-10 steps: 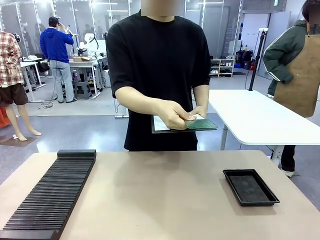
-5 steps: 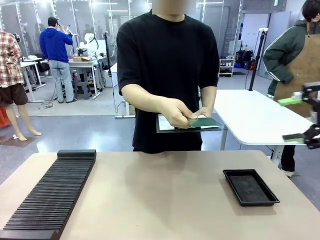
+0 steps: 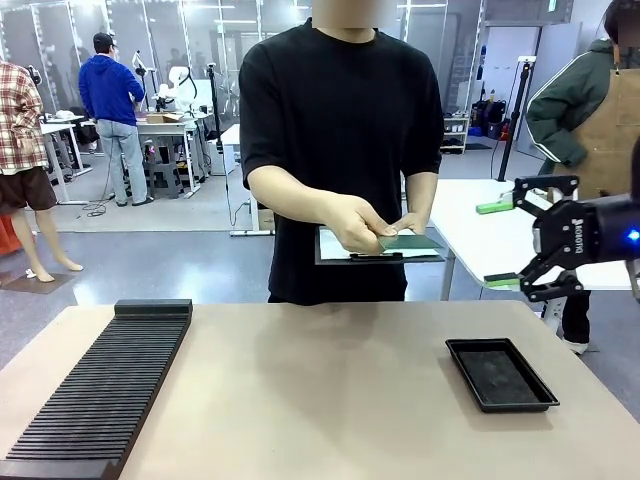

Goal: Inspect the PCB.
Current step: Pick up the Blank PCB that the human is holding.

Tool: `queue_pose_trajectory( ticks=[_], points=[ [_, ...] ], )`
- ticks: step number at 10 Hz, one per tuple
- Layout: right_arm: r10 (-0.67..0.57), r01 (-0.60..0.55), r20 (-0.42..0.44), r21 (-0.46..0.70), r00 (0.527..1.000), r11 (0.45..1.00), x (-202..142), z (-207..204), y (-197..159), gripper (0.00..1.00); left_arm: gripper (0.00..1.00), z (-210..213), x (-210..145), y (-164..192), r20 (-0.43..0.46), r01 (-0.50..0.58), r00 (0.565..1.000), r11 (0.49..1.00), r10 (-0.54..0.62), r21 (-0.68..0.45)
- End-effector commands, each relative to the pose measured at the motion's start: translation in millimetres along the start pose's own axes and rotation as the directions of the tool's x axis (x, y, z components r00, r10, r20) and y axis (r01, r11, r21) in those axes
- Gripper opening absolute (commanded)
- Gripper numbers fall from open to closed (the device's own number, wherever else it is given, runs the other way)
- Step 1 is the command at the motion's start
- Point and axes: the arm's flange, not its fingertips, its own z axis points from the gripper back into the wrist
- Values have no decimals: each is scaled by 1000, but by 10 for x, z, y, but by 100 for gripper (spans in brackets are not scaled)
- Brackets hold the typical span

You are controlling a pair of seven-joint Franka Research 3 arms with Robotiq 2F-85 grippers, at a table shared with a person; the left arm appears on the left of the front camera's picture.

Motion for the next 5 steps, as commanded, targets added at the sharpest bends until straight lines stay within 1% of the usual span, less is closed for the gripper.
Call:
queue_pose_trajectory(
  ticks=[1,2,3,5],
  points=[
    [-56,56,-9,24,998,998,152,-183,-36,100,100,-9,-1,-19,-5,3,1000,1000,-3,4],
    [-73,74,-23,31,997,997,257,-276,-87,100,100,-9,-1,-19,-5,3,1000,1000,-3,4],
    [-66,70,-59,65,996,995,352,-346,-86,100,100,-9,-1,-19,-5,3,1000,1000,-3,4],
    [-79,87,-103,74,992,994,446,-494,-92,100,100,-9,-1,-19,-5,3,1000,1000,-3,4]
  ],
)
